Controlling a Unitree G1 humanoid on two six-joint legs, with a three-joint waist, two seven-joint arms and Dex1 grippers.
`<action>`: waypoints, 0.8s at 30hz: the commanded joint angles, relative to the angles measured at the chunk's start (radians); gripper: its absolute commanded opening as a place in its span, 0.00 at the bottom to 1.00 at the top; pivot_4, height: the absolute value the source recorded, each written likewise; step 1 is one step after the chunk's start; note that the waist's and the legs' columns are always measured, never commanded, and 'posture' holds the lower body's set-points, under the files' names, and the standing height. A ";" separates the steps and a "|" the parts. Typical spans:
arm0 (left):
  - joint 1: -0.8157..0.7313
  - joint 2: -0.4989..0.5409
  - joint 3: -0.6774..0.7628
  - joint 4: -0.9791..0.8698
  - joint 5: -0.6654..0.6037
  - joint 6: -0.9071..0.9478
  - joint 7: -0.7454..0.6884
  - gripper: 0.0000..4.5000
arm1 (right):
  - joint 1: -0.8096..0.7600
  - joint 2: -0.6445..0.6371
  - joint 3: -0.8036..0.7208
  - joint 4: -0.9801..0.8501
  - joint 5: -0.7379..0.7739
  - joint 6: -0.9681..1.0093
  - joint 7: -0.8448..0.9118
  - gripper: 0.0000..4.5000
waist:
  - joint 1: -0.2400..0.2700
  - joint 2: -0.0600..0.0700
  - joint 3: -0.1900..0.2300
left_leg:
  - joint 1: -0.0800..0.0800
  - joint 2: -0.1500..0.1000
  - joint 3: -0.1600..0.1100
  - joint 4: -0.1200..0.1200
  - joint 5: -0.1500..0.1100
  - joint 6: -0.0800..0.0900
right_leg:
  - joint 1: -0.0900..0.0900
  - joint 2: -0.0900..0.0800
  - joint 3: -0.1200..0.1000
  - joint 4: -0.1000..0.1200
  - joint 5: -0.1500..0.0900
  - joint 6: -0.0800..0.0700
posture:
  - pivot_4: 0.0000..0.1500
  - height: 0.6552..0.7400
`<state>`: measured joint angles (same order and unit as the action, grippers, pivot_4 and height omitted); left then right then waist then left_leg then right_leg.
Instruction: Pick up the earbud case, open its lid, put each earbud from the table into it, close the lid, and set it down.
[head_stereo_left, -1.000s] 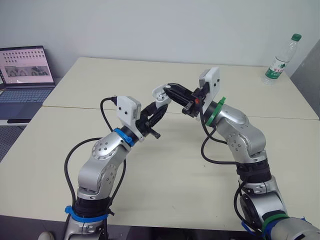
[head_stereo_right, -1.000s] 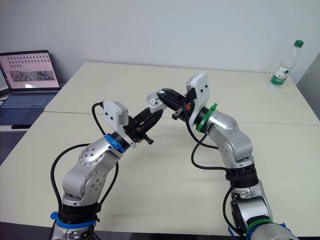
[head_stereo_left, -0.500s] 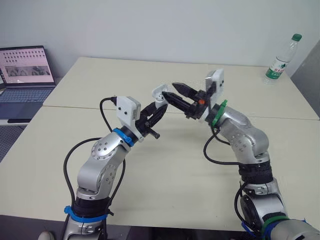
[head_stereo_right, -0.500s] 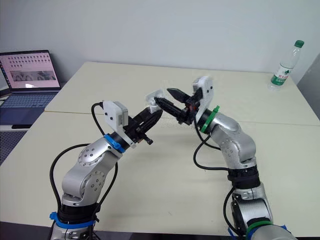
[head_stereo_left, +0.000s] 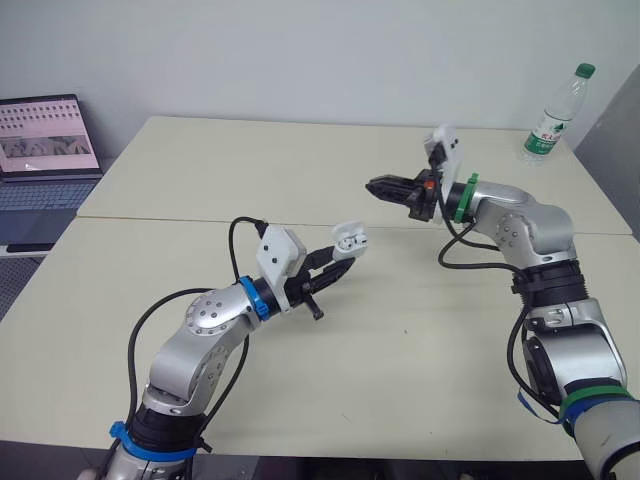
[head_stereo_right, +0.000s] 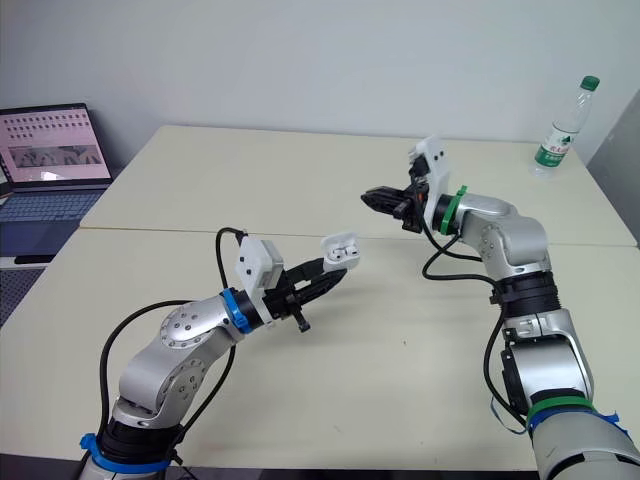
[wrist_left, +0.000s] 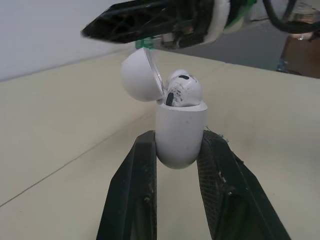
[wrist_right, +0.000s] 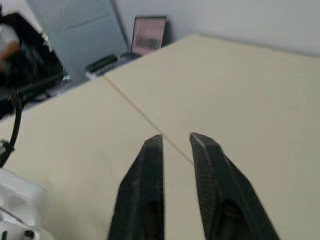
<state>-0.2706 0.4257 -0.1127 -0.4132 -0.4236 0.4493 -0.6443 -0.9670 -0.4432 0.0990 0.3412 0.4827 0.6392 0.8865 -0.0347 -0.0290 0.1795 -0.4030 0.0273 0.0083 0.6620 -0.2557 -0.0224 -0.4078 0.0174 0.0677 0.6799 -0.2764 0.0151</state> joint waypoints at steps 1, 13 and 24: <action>-0.006 0.021 -0.002 -0.036 0.011 -0.021 -0.024 0.17 | -0.051 0.000 0.042 -0.015 -0.049 -0.080 0.105 0.01 | 0.000 0.000 0.000 | 0.000 0.000 0.000 0.000 0.000 0.000 | 0.000 0.000 0.000 0.000 0.000 0.000 | 1.00 1.00; -0.008 0.032 0.006 -0.026 0.027 -0.017 -0.027 0.17 | 0.014 -0.073 0.121 -0.232 -0.069 -0.047 0.312 0.01 | 0.003 0.000 0.000 | 0.000 0.000 -0.002 0.001 0.000 0.000 | 0.000 -0.001 -0.002 0.000 0.000 0.000 | 1.00 1.00; -0.022 0.037 -0.003 -0.006 0.037 -0.033 -0.054 0.17 | -0.013 -0.061 0.079 -0.208 -0.069 -0.006 0.268 0.01 | 0.002 0.000 0.000 | 0.000 0.000 -0.002 0.001 0.000 0.000 | 0.000 -0.001 -0.002 0.001 0.000 0.000 | 1.00 1.00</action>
<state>-0.2767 0.4576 -0.1196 -0.3945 -0.3903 0.4462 -0.6900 -0.9434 -0.5016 0.2159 0.1362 0.4065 0.6348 1.1553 -0.0326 -0.0289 0.1796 -0.4030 0.0272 0.0063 0.6628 -0.2557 -0.0224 -0.4073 0.0166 0.0656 0.6804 -0.2763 0.0150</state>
